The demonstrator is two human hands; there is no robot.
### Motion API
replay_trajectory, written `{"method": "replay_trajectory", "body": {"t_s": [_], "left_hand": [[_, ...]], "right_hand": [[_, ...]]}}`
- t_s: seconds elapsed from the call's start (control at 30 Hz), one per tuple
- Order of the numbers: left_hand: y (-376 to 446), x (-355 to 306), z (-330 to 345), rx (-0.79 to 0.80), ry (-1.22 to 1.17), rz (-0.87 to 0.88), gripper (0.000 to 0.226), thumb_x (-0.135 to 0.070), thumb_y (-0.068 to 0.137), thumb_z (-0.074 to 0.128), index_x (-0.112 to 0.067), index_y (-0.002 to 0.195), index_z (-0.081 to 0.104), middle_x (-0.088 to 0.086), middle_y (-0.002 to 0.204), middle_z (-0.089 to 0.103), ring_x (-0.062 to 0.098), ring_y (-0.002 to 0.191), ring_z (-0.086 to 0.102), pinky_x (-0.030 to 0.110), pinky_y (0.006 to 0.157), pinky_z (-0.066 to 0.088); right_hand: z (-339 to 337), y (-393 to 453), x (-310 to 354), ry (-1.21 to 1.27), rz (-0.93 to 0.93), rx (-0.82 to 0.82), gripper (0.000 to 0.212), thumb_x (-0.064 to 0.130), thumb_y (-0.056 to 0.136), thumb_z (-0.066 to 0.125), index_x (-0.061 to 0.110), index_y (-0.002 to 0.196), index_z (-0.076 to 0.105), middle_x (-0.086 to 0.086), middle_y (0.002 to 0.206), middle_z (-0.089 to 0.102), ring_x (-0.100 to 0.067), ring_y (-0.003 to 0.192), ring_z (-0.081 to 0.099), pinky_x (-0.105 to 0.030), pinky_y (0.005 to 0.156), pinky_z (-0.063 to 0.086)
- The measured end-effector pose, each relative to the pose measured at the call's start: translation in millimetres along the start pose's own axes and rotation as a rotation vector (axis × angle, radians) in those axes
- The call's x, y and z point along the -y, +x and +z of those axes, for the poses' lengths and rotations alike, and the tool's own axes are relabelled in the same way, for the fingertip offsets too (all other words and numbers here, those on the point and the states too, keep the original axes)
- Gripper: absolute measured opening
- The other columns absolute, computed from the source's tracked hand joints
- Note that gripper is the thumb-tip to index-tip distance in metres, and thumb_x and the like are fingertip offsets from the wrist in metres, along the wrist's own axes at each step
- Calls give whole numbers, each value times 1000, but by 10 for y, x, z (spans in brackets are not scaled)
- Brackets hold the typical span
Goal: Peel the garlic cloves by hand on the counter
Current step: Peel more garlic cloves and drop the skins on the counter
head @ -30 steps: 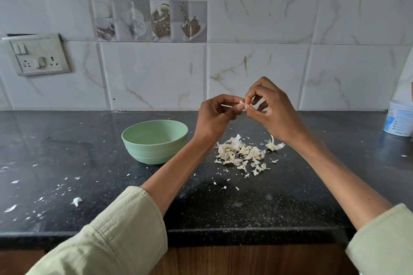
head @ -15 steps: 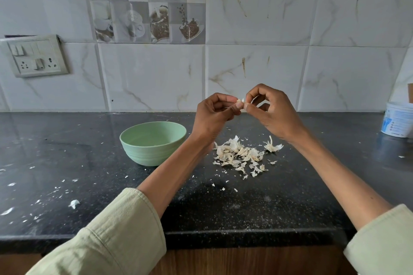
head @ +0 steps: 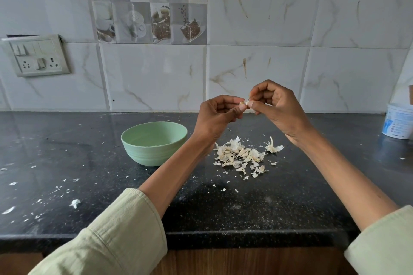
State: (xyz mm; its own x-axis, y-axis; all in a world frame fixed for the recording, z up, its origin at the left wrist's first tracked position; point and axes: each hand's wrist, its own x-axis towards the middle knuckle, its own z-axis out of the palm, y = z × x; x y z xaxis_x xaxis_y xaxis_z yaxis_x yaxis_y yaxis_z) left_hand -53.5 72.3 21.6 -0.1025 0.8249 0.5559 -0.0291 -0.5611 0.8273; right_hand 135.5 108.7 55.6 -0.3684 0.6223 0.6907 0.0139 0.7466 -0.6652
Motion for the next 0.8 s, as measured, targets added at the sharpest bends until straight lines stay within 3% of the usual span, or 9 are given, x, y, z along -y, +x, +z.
{"method": "replay_trajectory", "body": {"t_s": [0.17,0.37,0.53,0.63,0.73,0.8], "left_hand": [[-4,-3,2,5,23,-22,24,-14,91,82,-2,111,76,6,87,76,13,78,68,21,72,54],[-11,-16,-20,42,19,-66,23,-13,99,73,-4,120,74,11,105,80,12,82,73,21,74,56],[-9,-10,-35,63,53,-93,23,-15,102,68,-6,123,74,10,108,80,12,85,72,21,74,55],[-14,1,-46,78,47,-89,25,-13,103,68,-5,125,74,11,108,80,14,88,72,22,75,56],[-10,7,-53,34,-7,-85,25,-7,99,71,2,122,74,18,105,80,18,88,75,24,82,61],[-8,14,-41,14,-36,-94,25,-4,97,72,6,120,74,22,102,79,20,87,77,25,84,62]], "right_hand": [[-29,3,36,74,33,-8,20,0,91,77,7,108,69,-6,93,69,-14,87,64,-28,74,55],[-57,-24,45,-39,95,32,9,5,100,62,4,100,71,-11,81,73,-17,79,65,-30,72,50],[-13,-54,64,-185,118,73,24,17,93,53,11,83,74,-13,55,60,-17,52,57,-23,60,50],[18,-65,-15,-384,81,50,20,12,97,58,20,85,72,0,46,57,-11,44,54,-21,59,47],[16,-60,-50,-411,-11,51,10,10,95,70,20,96,68,1,56,63,-8,49,52,-20,61,44],[16,-51,-67,-385,-39,61,17,17,92,79,20,102,65,0,63,63,-8,53,50,-20,60,43]]}}
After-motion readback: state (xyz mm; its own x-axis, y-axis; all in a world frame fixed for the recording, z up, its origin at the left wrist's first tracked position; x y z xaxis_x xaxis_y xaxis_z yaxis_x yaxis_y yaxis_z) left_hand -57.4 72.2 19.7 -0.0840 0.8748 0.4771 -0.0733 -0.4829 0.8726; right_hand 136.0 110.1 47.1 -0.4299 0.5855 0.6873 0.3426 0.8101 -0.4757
